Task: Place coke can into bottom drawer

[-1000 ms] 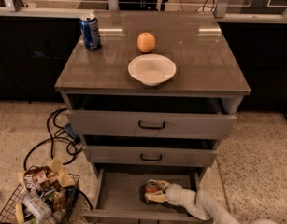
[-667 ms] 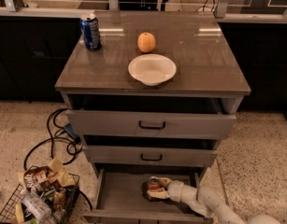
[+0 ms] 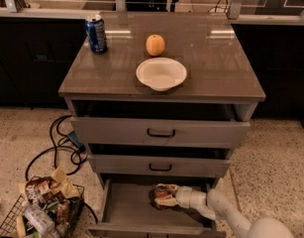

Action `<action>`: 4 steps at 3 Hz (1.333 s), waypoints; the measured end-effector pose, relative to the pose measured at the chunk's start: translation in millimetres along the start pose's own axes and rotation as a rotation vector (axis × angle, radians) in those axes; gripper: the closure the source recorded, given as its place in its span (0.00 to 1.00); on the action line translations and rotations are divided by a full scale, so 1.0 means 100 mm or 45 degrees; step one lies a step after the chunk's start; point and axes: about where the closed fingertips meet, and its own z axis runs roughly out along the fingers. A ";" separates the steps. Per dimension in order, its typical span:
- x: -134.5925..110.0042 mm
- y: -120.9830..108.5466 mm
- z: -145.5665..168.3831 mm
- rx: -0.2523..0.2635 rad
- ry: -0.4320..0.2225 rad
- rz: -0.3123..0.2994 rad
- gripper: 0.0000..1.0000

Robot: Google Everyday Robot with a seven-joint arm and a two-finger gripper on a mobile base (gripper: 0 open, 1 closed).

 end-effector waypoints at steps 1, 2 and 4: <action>0.07 0.05 0.10 -0.022 0.017 0.012 1.00; 0.19 0.16 0.12 -0.021 0.057 0.039 1.00; 0.30 0.29 0.09 0.010 0.114 0.087 0.74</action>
Offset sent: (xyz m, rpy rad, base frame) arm -0.0228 0.0179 -0.0266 -0.0375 0.0705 0.0125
